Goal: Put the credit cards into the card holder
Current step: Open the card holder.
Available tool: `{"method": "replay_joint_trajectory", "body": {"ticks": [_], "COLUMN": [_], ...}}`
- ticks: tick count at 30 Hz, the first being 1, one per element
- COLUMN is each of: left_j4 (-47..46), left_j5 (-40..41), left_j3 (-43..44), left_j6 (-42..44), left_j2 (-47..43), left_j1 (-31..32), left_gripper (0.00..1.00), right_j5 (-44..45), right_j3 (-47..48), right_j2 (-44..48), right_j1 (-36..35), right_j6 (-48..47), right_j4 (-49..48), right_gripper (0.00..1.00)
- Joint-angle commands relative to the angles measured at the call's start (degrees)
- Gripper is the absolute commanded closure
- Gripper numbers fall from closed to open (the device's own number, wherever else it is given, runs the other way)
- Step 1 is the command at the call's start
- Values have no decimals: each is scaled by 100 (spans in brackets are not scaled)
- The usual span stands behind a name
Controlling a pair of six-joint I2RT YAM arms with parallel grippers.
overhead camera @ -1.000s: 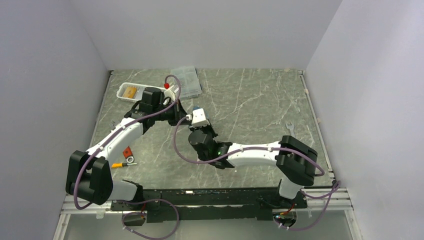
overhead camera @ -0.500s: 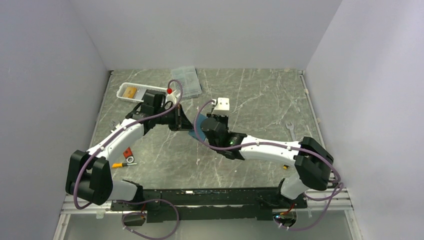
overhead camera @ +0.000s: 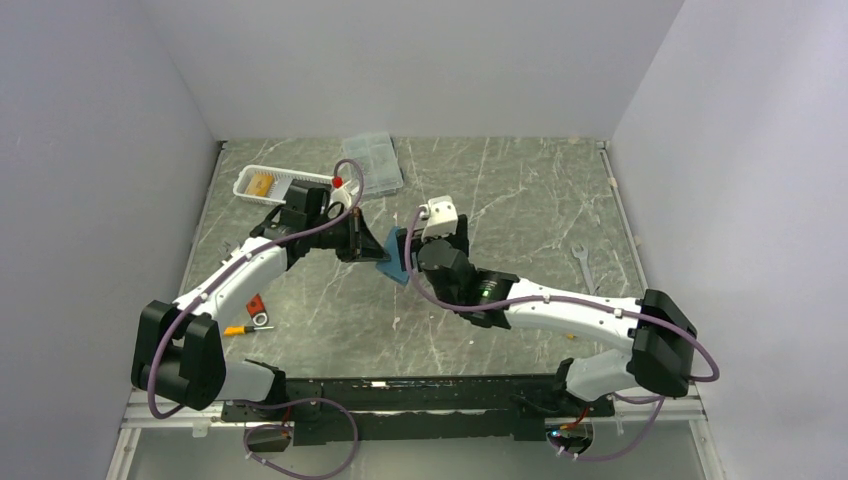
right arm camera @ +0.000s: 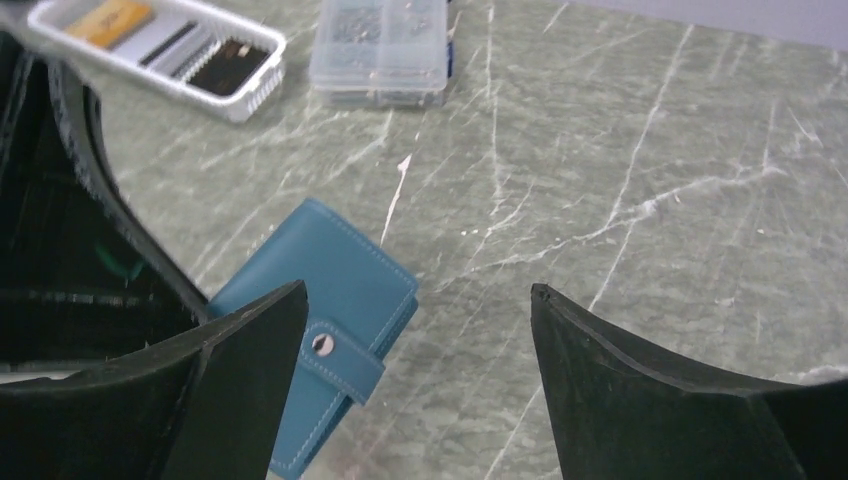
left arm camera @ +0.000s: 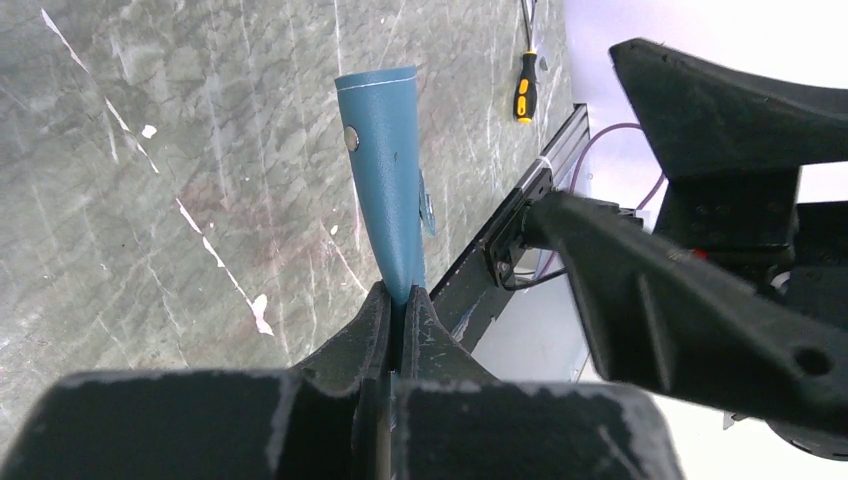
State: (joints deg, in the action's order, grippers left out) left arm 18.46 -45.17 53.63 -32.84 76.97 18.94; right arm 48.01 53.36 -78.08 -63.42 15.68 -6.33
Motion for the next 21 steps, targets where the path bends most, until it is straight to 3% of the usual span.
{"method": "replay_joint_trajectory", "body": {"ticks": [1,21], "left_j4": [-64,-104], "left_j5": [-80,-106], "left_j3": [26,12], "left_j6": [-31,-44], "left_j2": [-145,-143], "left_j1": [-31,-68], "left_gripper": [100,100], "right_j5": [-591,-467], "right_j3": [211,415], "right_j2": [-117,-768], "right_j1": [-114,-438], "right_j6": [-474,-1069], "right_j4": [609,602], "right_gripper": [14,28]}}
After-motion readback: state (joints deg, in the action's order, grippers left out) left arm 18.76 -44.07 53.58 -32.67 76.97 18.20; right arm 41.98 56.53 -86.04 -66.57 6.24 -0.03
